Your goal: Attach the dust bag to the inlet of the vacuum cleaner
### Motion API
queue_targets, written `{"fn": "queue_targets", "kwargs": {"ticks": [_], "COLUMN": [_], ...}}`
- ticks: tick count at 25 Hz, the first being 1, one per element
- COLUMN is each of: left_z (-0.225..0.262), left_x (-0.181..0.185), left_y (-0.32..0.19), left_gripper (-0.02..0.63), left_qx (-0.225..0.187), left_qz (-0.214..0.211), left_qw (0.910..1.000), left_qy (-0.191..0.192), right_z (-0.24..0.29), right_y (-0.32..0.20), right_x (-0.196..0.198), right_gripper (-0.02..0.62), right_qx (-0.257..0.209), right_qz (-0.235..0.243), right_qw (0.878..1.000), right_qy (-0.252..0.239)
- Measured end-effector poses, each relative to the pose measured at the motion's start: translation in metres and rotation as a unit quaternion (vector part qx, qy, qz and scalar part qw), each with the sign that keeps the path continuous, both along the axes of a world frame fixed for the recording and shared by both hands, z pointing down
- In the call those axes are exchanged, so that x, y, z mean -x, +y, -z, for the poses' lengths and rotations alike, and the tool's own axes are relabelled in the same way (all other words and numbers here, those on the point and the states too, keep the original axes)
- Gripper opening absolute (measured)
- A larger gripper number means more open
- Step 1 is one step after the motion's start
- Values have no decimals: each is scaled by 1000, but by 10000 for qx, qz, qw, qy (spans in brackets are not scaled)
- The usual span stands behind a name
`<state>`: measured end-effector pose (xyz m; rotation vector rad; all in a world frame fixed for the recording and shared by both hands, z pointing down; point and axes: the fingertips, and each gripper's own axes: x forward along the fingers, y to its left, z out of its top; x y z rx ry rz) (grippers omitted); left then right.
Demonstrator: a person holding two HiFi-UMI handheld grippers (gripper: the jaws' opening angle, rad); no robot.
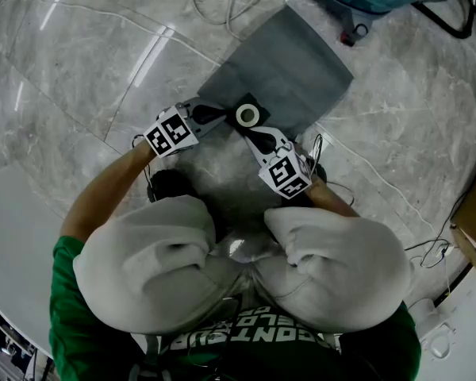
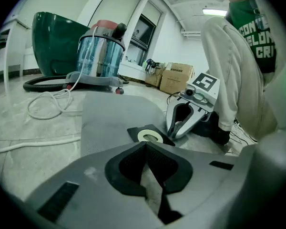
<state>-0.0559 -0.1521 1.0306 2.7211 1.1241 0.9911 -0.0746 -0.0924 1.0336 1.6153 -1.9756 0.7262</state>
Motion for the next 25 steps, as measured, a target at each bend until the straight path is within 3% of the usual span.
{"fn": "queue_targets", "kwargs": {"ticks": [3,6,11,14,19,25], "left_z": [-5,-10,-12,-10,4,35], "left_x": [2,4,4,4,-8,-43], "left_y": [0,2,4,5,2,-3], "left_gripper": [5,5,5,5,5,5], "left_qx": [-72,-127,-165,-174,-181,-82], "left_qz": [-71,-159,-247,-268,-247,-58], "left_qw": [9999,9997,9995,9995,9994,9980], "left_qy": [-45,-93,-122,-85,140,627], "right_z": [-2,-8,-20,-15,9,48], "right_y": [1,2,3,2,-2,-6], "right_x": [4,12,8,6,-11,-53], "right_gripper": [15,92,94,94,94,94], "right_qx": [45,161,384,318,-40,-442], "right_qz": [127,347,346,262,-23,-739], "right_qw": [9999,9992,9956,9949,9940,9906], "right_qy": [30,127,777,923,1095,1059]}}
